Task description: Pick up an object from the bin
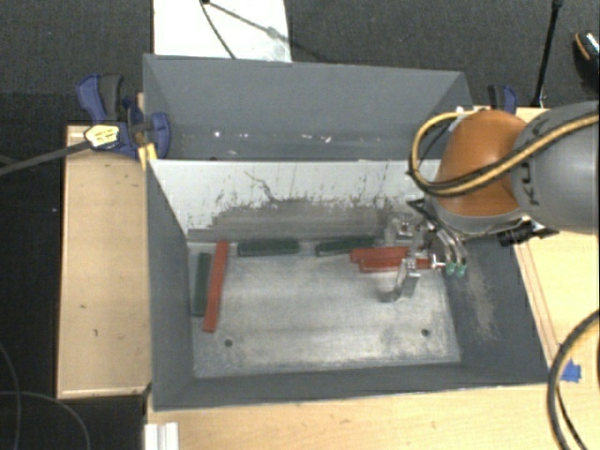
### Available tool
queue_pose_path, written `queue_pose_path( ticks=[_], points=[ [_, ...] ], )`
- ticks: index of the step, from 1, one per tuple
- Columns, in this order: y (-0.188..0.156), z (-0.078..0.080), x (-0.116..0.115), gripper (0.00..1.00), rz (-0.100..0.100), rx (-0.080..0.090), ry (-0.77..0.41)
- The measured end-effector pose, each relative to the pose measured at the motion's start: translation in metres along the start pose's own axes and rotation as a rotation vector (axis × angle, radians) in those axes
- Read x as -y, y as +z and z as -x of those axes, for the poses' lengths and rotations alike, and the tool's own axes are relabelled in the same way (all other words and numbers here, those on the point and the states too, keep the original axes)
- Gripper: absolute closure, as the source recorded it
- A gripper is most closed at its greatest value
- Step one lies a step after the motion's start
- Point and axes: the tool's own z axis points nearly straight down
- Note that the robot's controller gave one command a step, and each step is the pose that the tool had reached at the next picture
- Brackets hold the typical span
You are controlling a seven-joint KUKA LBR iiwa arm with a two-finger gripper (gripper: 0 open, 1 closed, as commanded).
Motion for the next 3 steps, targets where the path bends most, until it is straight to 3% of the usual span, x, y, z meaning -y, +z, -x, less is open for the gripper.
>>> queue_pose_path(
  ticks=[1, 2, 3],
  points=[
    [0.008, -0.002, -0.002, 0.0, 0.001, -0.005, 0.045],
    [0.005, 0.0, -0.001, 1.0, 0.001, 0.002, 0.047],
    [-0.137, -0.02, -0.005, 1.0, 0.001, 0.004, 0.044]
  ],
)
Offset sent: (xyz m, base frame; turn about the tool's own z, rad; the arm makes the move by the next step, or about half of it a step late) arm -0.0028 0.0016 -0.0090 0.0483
